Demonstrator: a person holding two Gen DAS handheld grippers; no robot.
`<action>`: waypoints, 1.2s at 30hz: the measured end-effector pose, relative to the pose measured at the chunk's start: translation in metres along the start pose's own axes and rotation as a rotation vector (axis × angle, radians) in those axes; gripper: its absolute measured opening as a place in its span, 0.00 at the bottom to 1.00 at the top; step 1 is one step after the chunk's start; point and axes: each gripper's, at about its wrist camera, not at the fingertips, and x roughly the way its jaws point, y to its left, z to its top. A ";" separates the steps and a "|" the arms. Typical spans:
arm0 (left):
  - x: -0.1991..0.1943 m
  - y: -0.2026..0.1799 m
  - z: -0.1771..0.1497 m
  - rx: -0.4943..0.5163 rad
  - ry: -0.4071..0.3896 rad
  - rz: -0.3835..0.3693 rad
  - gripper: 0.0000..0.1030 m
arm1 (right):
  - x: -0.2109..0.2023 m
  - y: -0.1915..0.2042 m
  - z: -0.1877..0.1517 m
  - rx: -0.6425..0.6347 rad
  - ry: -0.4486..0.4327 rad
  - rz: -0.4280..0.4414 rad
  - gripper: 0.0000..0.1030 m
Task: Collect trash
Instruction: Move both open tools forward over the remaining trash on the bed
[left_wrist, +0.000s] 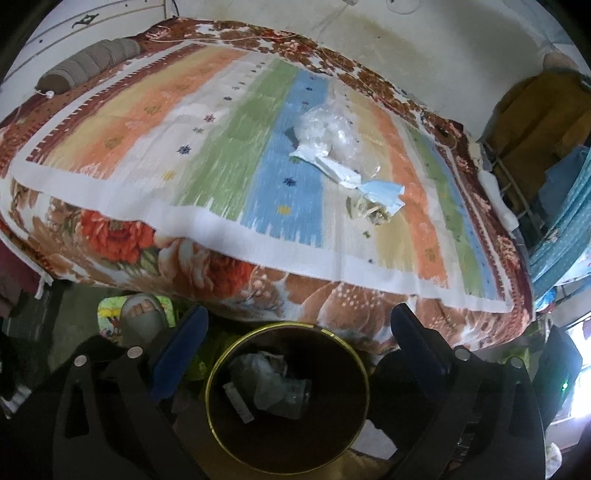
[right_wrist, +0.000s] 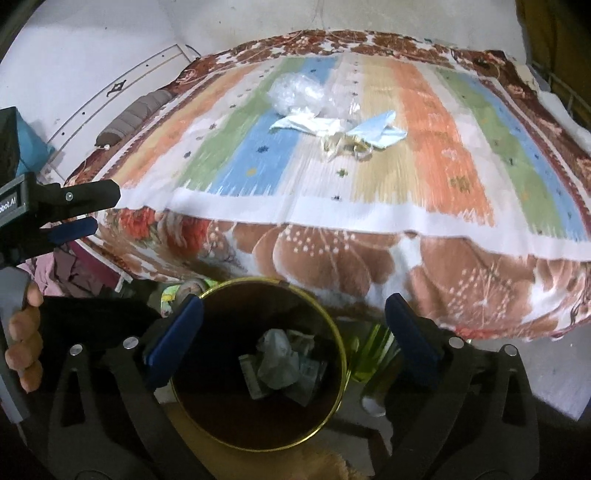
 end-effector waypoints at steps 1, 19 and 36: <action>0.000 0.000 0.003 -0.002 0.005 -0.006 0.94 | -0.001 0.000 0.003 0.000 -0.004 0.001 0.91; 0.049 -0.002 0.068 -0.049 0.133 -0.097 0.94 | 0.001 -0.012 0.067 -0.096 -0.054 -0.036 0.91; 0.088 0.000 0.110 -0.103 0.120 -0.208 0.93 | 0.027 -0.022 0.107 -0.183 -0.067 -0.084 0.91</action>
